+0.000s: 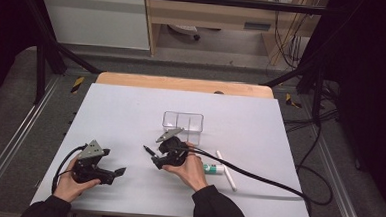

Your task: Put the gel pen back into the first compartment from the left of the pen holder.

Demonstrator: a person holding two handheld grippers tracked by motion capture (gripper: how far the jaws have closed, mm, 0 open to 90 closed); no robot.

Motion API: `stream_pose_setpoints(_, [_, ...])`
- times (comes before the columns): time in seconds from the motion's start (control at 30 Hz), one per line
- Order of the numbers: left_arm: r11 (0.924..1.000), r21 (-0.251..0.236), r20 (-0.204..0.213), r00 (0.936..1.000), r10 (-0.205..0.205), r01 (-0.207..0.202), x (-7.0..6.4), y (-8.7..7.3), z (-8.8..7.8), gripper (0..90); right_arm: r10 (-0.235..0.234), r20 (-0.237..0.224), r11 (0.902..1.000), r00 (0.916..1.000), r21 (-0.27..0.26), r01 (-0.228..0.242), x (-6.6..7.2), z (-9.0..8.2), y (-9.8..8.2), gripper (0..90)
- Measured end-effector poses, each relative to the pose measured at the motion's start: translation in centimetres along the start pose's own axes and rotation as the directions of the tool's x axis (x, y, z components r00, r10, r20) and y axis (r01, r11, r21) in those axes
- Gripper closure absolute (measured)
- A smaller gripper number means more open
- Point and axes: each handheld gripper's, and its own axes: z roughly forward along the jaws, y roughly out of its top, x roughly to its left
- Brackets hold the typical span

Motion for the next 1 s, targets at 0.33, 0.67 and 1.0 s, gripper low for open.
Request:
stream_pose_setpoints(0.33, [1.0000, 0.001, 0.003, 1.0000, -0.002, 0.002, 0.0, 0.0, 0.0, 5.3, 0.027, -0.016, 0.9983, 0.9995, 0.051, -0.026, -0.4, 2.9, 1.9, 52.7])
stream_pose_setpoints(0.67, [1.0000, -0.001, 0.005, 1.0000, -0.004, 0.004, 0.1, 0.0, 0.0, 5.3, 0.057, -0.002, 0.9925, 0.9984, 0.108, -0.056, -1.3, 4.7, 2.3, 70.3])
stream_pose_setpoints(1.0, [1.0000, 0.000, 0.004, 1.0000, -0.004, 0.004, 0.0, -0.1, 0.0, 5.3, 0.039, 0.008, 0.9926, 0.9992, 0.114, -0.040, -1.6, 5.2, 2.2, 77.7])
